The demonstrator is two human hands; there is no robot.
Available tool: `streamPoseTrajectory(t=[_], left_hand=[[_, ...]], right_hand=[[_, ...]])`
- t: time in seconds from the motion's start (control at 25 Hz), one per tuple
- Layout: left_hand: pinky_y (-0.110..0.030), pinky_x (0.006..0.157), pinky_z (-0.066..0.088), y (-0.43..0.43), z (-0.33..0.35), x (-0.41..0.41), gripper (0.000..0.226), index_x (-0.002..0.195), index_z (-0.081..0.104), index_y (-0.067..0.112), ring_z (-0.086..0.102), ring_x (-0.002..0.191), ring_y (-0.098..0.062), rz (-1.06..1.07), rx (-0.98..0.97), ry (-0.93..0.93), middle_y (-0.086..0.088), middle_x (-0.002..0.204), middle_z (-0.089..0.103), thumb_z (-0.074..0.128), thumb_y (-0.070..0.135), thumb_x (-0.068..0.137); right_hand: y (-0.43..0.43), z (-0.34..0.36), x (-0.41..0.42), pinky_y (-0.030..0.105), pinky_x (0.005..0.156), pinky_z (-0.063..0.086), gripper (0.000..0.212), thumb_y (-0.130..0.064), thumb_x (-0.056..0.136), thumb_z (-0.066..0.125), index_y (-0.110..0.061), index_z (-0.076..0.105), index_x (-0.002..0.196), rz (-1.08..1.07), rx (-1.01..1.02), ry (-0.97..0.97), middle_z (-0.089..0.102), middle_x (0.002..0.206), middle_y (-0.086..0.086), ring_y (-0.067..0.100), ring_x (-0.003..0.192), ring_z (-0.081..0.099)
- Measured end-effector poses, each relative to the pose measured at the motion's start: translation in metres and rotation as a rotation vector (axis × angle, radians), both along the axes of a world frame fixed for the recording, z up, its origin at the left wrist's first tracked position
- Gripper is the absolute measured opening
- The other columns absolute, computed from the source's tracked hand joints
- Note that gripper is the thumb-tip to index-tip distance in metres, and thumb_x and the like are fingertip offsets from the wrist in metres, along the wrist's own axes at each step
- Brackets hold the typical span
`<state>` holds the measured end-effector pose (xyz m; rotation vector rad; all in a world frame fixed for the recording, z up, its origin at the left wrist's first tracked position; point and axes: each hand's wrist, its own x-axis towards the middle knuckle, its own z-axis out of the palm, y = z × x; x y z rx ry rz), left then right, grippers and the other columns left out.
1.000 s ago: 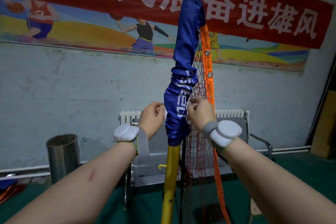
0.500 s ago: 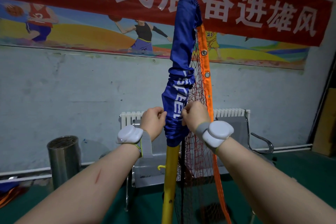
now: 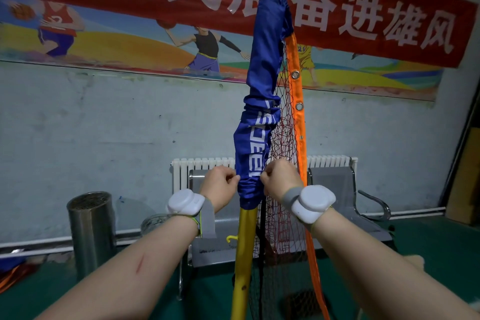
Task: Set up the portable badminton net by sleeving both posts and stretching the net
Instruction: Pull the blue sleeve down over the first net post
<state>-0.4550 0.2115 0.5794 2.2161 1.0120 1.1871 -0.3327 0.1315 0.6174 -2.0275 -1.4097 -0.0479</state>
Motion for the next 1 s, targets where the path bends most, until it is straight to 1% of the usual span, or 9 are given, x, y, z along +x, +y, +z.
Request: streamPoseTrajectory(t=[0.08, 0.16, 0.24, 0.28, 0.36, 0.52, 0.68, 0.88, 1.0], left_hand=[[-0.030, 0.071, 0.041, 0.002, 0.011, 0.000, 0.021, 0.080, 0.064, -0.004, 0.052, 0.078, -0.026, 0.037, -0.002, -0.057, -0.016, 0.083, 0.060, 0.053, 0.012, 0.086], [-0.025, 0.076, 0.040, 0.001, 0.026, -0.001, 0.018, 0.090, 0.067, 0.003, 0.050, 0.079, -0.020, 0.059, -0.025, -0.225, -0.007, 0.084, 0.058, 0.055, 0.016, 0.086], [-0.025, 0.079, 0.041, 0.000, 0.039, -0.001, 0.019, 0.096, 0.068, 0.005, 0.051, 0.080, -0.018, 0.034, -0.001, -0.330, -0.007, 0.087, 0.061, 0.058, 0.018, 0.087], [-0.026, 0.077, 0.041, 0.000, 0.043, 0.000, 0.018, 0.092, 0.068, 0.003, 0.051, 0.077, -0.018, 0.017, 0.024, -0.329, -0.010, 0.087, 0.063, 0.059, 0.017, 0.087], [-0.028, 0.074, 0.042, -0.001, 0.046, 0.003, 0.018, 0.084, 0.067, 0.000, 0.051, 0.072, -0.020, 0.009, 0.052, -0.297, -0.016, 0.087, 0.064, 0.058, 0.015, 0.087], [-0.029, 0.072, 0.041, 0.002, 0.038, 0.006, 0.019, 0.081, 0.066, -0.002, 0.048, 0.071, -0.020, 0.039, 0.074, -0.222, -0.018, 0.083, 0.064, 0.057, 0.013, 0.088], [-0.027, 0.071, 0.038, 0.002, 0.022, 0.010, 0.020, 0.079, 0.066, -0.002, 0.049, 0.073, -0.019, 0.029, 0.079, -0.122, -0.014, 0.081, 0.060, 0.055, 0.013, 0.089], [-0.021, 0.063, 0.031, -0.002, 0.002, 0.010, 0.019, 0.080, 0.067, -0.001, 0.050, 0.074, -0.018, 0.011, 0.050, -0.131, -0.014, 0.082, 0.063, 0.055, 0.011, 0.089], [-0.023, 0.063, 0.036, -0.002, 0.006, 0.006, 0.020, 0.080, 0.068, 0.000, 0.052, 0.072, -0.019, -0.010, -0.001, -0.094, -0.012, 0.077, 0.063, 0.055, 0.012, 0.089]], right_hand=[[0.000, 0.007, 0.002, 0.045, 0.076, 0.056, 0.024, -0.014, 0.089, 0.046, 0.002, 0.065, 0.089, -0.028, 0.041, 0.008, 0.069, 0.081, 0.020, 0.034, 0.078, 0.067], [0.002, 0.017, 0.004, 0.044, 0.078, 0.055, 0.024, -0.015, 0.091, 0.045, -0.002, 0.062, 0.102, -0.047, 0.145, 0.057, 0.069, 0.087, 0.018, 0.032, 0.081, 0.066], [0.005, 0.026, 0.003, 0.045, 0.081, 0.054, 0.029, -0.015, 0.092, 0.044, -0.006, 0.058, 0.115, -0.027, 0.226, 0.132, 0.069, 0.094, 0.018, 0.032, 0.088, 0.066], [0.007, 0.028, 0.002, 0.045, 0.083, 0.053, 0.029, -0.014, 0.093, 0.044, -0.006, 0.058, 0.117, -0.017, 0.248, 0.151, 0.070, 0.095, 0.018, 0.032, 0.090, 0.065], [0.009, 0.030, 0.000, 0.044, 0.082, 0.053, 0.024, -0.011, 0.092, 0.045, -0.002, 0.064, 0.104, -0.010, 0.268, 0.136, 0.071, 0.087, 0.019, 0.033, 0.087, 0.065], [0.007, 0.026, 0.001, 0.042, 0.078, 0.054, 0.024, -0.011, 0.091, 0.045, -0.002, 0.067, 0.089, -0.022, 0.228, 0.079, 0.070, 0.082, 0.019, 0.032, 0.082, 0.065], [0.004, 0.012, 0.003, 0.043, 0.077, 0.056, 0.024, -0.013, 0.090, 0.046, -0.004, 0.068, 0.090, -0.016, 0.127, 0.042, 0.070, 0.085, 0.019, 0.033, 0.079, 0.067], [0.000, -0.002, 0.001, 0.042, 0.076, 0.056, 0.021, -0.014, 0.091, 0.049, -0.005, 0.069, 0.091, -0.017, 0.086, -0.045, 0.069, 0.090, 0.015, 0.032, 0.082, 0.065], [-0.003, -0.001, 0.000, 0.042, 0.079, 0.055, 0.021, -0.015, 0.091, 0.049, -0.005, 0.068, 0.094, -0.004, 0.049, -0.078, 0.069, 0.093, 0.015, 0.031, 0.084, 0.065]])
